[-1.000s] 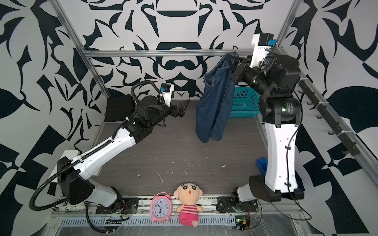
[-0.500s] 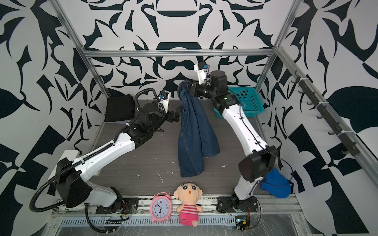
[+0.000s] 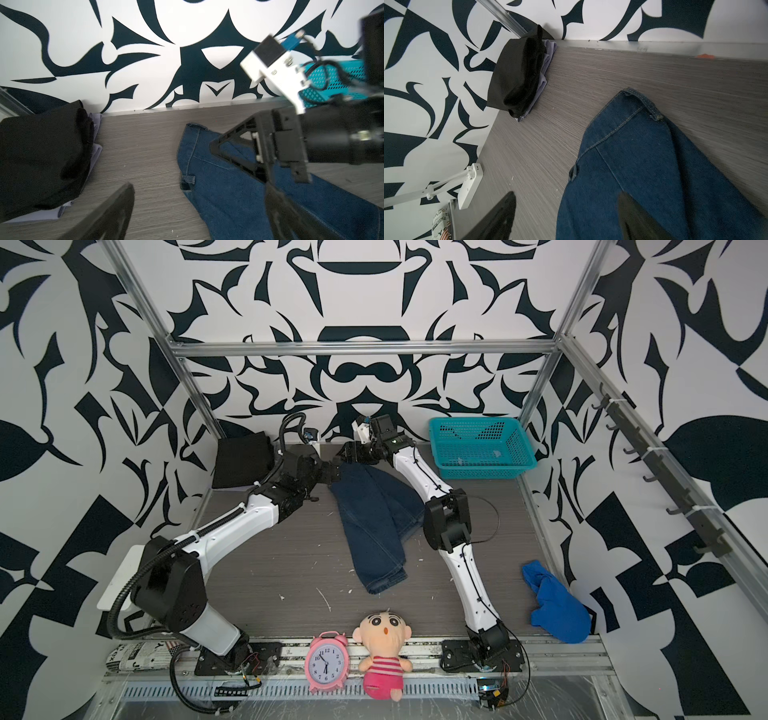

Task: Fold and stack skirts
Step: Place the skirt at the center of the table, then flatten out the skirt at the center of the table.

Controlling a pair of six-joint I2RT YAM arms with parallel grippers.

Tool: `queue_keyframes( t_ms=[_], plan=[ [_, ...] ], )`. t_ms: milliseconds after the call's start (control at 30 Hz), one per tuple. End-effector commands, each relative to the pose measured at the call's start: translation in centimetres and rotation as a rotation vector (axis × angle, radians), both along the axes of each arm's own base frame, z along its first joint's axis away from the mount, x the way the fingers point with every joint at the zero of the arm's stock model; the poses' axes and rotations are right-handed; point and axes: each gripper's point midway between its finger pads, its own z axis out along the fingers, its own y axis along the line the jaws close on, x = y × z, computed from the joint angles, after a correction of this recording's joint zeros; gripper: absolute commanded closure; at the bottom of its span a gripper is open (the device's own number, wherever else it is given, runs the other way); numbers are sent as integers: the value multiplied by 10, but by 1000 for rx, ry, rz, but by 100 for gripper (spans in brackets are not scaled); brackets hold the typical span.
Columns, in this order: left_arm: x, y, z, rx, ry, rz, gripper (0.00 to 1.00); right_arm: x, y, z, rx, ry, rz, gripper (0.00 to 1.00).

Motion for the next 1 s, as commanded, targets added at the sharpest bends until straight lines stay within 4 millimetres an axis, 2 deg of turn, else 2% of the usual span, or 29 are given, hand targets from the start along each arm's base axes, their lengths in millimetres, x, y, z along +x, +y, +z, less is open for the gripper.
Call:
queue_keyframes(
  t_ms=[0,67,167,267,367,433,467,500,600,733,833,967],
  plan=[
    [4,-4,7,-27,7,-12,0,-22,-38,131,80,-260,-35,20],
    [5,-4,0,-36,31,-24,0,-33,-60,136,108,-271,-80,23],
    [2,-7,-12,-43,68,-45,2,-47,-100,125,127,-258,-193,24],
    [1,-10,-28,-67,118,-77,3,-65,-128,90,71,-193,-259,26],
    [4,-19,-46,-82,184,-126,6,-92,-144,42,-21,-87,-288,27],
    [4,-32,-58,-120,259,-185,12,-113,-155,14,-55,-15,-311,28],
    [3,-36,-65,-113,283,-196,12,-122,-159,4,-63,8,-321,28],
    [1,-41,-74,-82,303,-211,8,-134,-163,-8,-79,34,-326,28],
    [4,-43,-101,-44,330,-225,4,-164,-161,-38,-93,133,-277,29],
    [21,-56,-122,42,412,-308,3,-214,-150,-79,-174,232,-148,29],
    [31,-68,-139,135,507,-365,3,-246,-146,-101,-186,307,-82,26],
    [41,-80,-162,239,554,-413,3,-274,-146,-122,-222,356,-51,24]
  ],
)
